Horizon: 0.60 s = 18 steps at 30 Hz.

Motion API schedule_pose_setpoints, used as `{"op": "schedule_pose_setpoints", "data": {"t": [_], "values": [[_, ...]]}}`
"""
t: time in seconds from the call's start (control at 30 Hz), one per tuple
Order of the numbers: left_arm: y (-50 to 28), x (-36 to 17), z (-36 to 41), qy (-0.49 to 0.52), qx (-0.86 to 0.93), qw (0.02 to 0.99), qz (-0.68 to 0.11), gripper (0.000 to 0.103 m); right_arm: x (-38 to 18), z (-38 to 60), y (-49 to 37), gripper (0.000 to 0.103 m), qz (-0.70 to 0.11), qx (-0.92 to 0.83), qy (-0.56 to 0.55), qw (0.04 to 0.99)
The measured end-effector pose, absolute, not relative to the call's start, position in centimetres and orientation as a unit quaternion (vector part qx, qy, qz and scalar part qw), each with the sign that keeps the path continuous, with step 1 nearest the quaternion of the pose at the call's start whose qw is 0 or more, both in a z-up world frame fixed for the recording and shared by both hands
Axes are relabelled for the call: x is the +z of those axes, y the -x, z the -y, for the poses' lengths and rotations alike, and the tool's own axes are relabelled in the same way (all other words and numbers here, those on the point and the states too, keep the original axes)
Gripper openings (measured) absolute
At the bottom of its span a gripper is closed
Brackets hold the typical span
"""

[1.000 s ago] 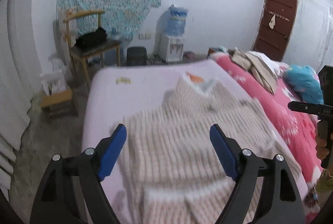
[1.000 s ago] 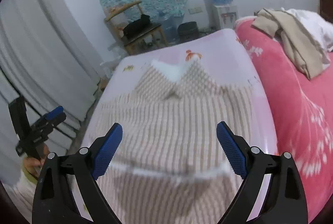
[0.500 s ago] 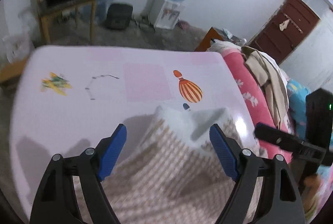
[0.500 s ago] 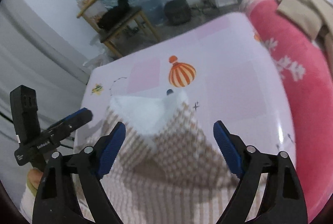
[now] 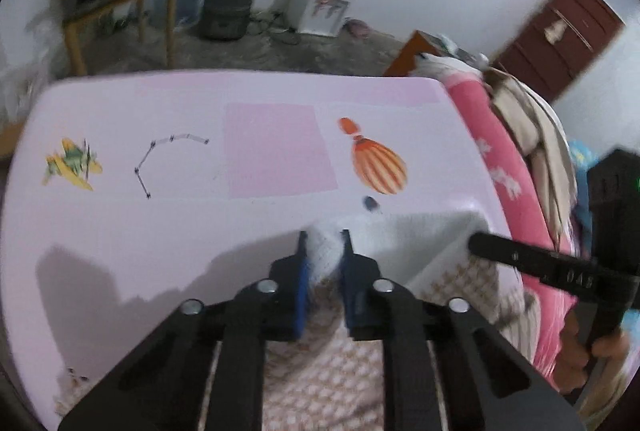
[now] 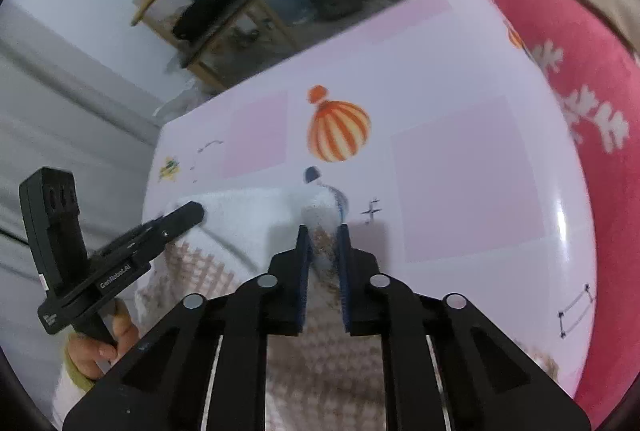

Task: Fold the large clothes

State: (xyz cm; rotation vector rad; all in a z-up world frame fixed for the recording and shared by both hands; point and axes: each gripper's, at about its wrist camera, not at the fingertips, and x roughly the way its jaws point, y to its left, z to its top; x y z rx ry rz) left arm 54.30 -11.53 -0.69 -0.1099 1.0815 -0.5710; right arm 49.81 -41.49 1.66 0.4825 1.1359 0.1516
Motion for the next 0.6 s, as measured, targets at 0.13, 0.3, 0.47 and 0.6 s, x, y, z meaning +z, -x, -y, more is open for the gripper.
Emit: {"op": "schedule_pose_setpoints", "data": {"t": [0.13, 0.3, 0.47, 0.6], "values": [[-50.4, 2.5, 11.1, 0.0, -0.305, 0.831, -0.466, 0.011, 4.3, 40.6, -46.9, 0.01, -0.516, 0.099, -0.196, 0.828], [-42.7, 5.2, 9.3, -0.076, -0.353, 0.837, -0.412, 0.011, 6.8, 39.1, -40.7, 0.01, -0.497, 0.133, -0.132, 0.847], [-36.5, 3.1, 7.3, -0.12, -0.367, 0.829, -0.406, 0.011, 5.8, 37.2, -34.9, 0.023, -0.506, 0.148, -0.071, 0.847], [-33.7, 1.0, 7.0, -0.16, -0.358, 0.829, -0.399, 0.011, 7.8, 37.6, -32.3, 0.037, -0.48, 0.19, -0.092, 0.851]]}}
